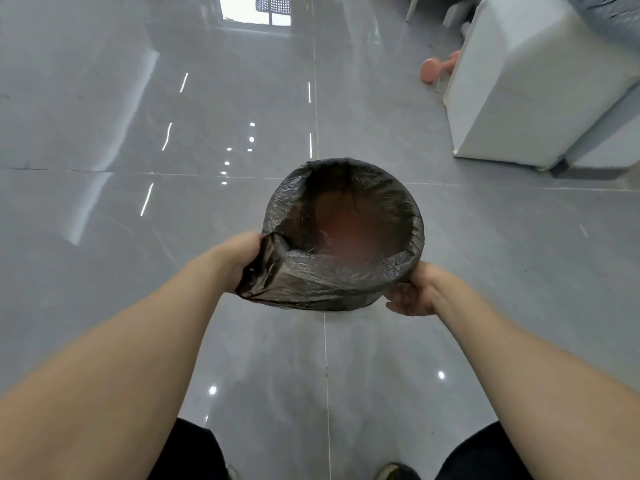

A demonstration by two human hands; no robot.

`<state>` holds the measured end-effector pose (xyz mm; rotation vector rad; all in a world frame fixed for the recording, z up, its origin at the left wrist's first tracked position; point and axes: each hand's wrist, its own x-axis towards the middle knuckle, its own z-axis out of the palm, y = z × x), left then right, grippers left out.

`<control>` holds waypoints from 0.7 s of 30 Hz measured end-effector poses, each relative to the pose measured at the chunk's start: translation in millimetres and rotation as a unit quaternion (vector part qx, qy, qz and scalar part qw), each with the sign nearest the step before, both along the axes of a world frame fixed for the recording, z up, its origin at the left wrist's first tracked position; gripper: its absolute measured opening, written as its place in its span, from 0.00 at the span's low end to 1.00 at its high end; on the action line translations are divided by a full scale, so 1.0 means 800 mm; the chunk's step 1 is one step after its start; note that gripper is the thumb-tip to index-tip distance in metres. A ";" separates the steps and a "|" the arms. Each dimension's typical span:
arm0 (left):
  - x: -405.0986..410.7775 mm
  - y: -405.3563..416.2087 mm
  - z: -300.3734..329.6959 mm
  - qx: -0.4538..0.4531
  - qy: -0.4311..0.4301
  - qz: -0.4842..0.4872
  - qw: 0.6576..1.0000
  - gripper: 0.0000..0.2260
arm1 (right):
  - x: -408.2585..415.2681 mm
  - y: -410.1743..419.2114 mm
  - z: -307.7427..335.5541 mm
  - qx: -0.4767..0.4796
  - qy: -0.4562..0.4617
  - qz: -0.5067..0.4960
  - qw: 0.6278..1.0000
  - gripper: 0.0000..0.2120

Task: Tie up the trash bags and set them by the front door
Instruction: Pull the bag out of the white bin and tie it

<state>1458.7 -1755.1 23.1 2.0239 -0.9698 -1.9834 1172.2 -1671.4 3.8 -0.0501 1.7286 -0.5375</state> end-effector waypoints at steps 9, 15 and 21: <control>-0.018 0.010 0.040 -0.032 0.023 -0.022 0.999 0.15 | -0.018 -0.008 0.011 -0.027 -0.041 -0.092 0.994 0.08; -0.013 0.009 0.059 -0.013 0.031 0.103 0.994 0.09 | -0.016 -0.016 0.017 -0.049 -0.038 -0.061 0.996 0.10; -0.017 0.004 0.066 -0.052 0.048 0.179 0.981 0.08 | -0.012 -0.022 0.028 -0.049 -0.020 -0.085 0.995 0.10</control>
